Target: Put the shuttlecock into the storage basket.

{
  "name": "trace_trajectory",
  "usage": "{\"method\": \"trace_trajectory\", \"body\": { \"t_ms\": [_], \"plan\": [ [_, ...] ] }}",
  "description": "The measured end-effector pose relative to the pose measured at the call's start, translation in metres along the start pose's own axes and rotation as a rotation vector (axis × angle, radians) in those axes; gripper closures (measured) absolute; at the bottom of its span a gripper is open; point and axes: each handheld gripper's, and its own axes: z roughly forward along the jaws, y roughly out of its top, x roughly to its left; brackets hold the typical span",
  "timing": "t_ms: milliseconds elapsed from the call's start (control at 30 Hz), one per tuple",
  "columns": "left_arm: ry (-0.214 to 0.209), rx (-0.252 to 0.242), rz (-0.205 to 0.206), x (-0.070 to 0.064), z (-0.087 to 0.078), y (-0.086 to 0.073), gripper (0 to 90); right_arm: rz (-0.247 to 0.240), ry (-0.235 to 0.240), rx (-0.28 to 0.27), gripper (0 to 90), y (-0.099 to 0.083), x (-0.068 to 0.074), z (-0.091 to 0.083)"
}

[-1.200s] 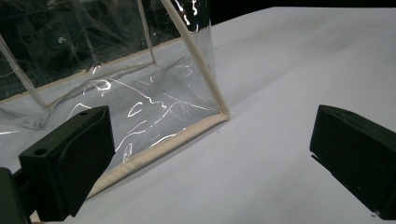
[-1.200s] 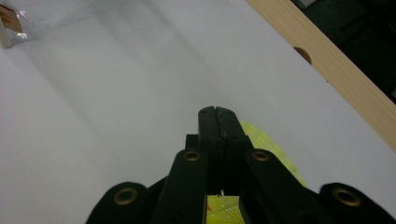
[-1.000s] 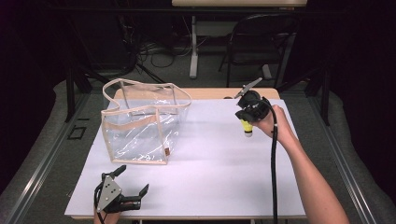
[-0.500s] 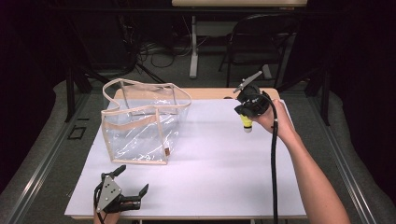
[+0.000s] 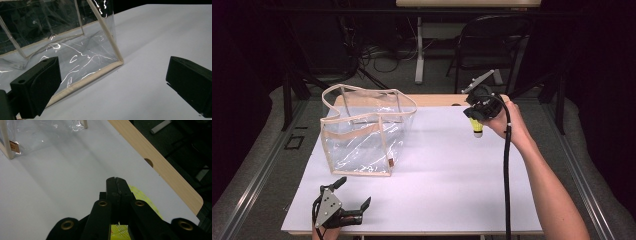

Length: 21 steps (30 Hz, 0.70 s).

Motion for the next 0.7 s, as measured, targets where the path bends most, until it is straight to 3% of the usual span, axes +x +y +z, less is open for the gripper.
{"method": "trace_trajectory", "body": {
  "t_ms": [700],
  "plan": [
    [-0.003, -0.001, 0.001, 0.0, 0.0, 0.0, 0.0, -0.011, -0.021, -0.042, 90.0, 0.013, 0.0, -0.015]
  ]
}}
